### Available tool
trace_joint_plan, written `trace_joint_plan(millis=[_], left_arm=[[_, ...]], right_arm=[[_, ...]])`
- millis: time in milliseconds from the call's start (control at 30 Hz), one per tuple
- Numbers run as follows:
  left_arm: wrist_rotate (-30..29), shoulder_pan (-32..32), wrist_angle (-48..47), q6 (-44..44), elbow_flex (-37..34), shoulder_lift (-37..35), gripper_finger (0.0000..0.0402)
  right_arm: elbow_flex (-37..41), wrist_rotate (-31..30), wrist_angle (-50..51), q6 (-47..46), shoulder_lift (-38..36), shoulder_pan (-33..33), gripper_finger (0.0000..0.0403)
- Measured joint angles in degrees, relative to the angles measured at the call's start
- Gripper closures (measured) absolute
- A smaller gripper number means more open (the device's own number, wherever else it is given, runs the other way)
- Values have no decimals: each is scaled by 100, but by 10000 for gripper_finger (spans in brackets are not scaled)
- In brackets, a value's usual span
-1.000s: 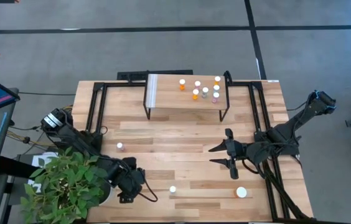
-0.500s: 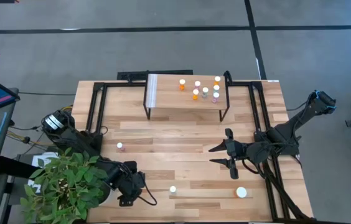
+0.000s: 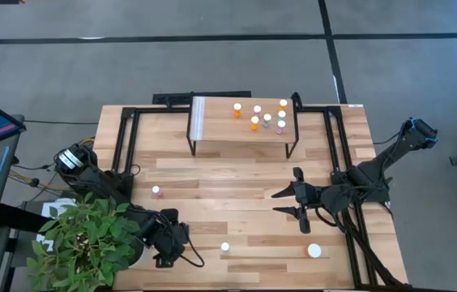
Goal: Pick and place medicine bottles onto shelf by color
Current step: Put the left big orange pill bottle on the shelf
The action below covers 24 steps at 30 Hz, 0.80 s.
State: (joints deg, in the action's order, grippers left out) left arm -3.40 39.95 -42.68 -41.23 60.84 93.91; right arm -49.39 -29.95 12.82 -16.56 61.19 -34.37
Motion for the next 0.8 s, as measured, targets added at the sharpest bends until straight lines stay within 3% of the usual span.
trace_joint_plan(millis=[167,267,433,567,800], left_arm=[[189,-76,14,78,110,-2,219],[212,-143,-6,223,233,-15,235],[161,-363,-354,743,629,-17,210],[-224,-739,-865,1464,1084,-20,186],[-676,-1950,-1391,3123,1989,-22,199]], right_arm=[[0,-7,-2,-2,0,0,214],[0,-9,-2,-2,0,0,214],[0,-9,-2,-2,0,0,214],[0,-9,-2,-2,0,0,214],[0,-9,0,40,0,0,214]])
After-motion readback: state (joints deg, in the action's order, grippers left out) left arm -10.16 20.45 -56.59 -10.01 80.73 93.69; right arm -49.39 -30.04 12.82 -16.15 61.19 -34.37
